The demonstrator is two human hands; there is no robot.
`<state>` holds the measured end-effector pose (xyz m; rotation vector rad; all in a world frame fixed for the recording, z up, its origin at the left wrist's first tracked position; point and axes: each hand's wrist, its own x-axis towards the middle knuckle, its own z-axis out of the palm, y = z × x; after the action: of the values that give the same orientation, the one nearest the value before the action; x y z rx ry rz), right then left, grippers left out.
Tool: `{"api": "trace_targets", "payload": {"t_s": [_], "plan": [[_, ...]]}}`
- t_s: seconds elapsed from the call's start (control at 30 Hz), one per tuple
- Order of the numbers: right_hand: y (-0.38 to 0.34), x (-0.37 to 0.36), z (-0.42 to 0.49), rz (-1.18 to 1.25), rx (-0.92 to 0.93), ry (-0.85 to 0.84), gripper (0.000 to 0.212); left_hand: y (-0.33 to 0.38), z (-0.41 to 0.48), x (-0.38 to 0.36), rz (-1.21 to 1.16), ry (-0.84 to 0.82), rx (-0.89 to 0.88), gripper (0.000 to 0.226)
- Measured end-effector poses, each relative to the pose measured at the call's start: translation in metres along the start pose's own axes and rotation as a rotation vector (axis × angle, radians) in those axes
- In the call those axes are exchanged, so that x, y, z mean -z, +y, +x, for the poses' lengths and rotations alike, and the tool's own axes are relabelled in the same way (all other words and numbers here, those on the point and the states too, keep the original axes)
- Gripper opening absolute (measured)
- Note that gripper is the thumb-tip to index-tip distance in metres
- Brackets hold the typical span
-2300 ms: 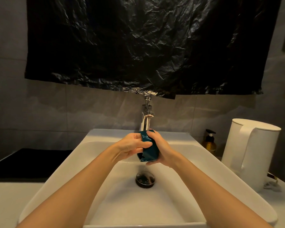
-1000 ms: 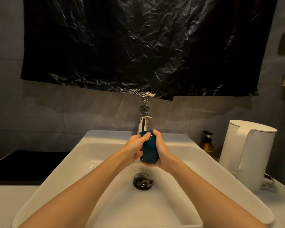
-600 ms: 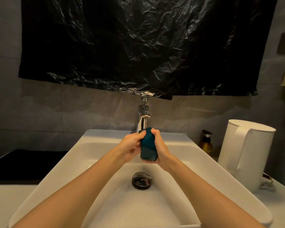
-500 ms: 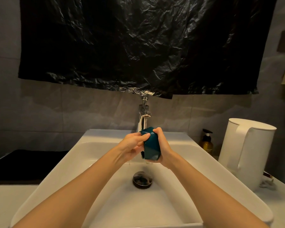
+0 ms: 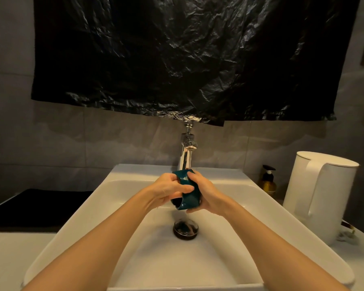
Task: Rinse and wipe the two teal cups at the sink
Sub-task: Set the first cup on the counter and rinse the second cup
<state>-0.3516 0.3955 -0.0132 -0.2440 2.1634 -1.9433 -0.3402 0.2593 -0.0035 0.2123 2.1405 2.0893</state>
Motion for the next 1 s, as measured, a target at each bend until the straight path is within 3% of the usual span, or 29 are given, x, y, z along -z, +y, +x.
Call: {"api": "trace_targets", "payload": {"t_s": [0.1,0.23,0.3,0.4,0.5,0.77,0.87,1.0], "plan": [[-0.002,-0.006,-0.001,-0.003,0.032,0.049,0.029,0.001,0.002,-0.001,0.023,-0.001,-0.014,0.044],[-0.005,-0.008,-0.004,0.15,-0.111,0.062,0.036,0.0,0.002,-0.002,0.034,-0.002,-0.009,0.046],[-0.003,-0.004,-0.004,0.107,-0.011,-0.018,0.032,0.001,0.001,0.0,0.032,-0.009,-0.026,0.045],[-0.001,-0.002,-0.001,0.06,0.079,-0.011,0.049,0.004,0.001,0.001,0.063,-0.013,-0.059,0.041],[-0.007,-0.009,-0.004,0.155,-0.028,0.05,0.036,0.003,-0.001,-0.001,0.062,-0.047,-0.061,0.041],[-0.008,0.004,-0.006,0.267,-0.213,-0.005,0.067,0.004,-0.008,-0.002,0.045,-0.242,-0.071,0.039],[-0.006,0.001,-0.001,0.271,-0.206,0.07,0.064,0.008,-0.008,-0.012,-0.071,-0.148,-0.055,0.022],[-0.003,-0.012,0.004,0.157,-0.143,0.164,0.057,0.007,-0.001,-0.024,-0.222,0.137,0.003,0.028]]}}
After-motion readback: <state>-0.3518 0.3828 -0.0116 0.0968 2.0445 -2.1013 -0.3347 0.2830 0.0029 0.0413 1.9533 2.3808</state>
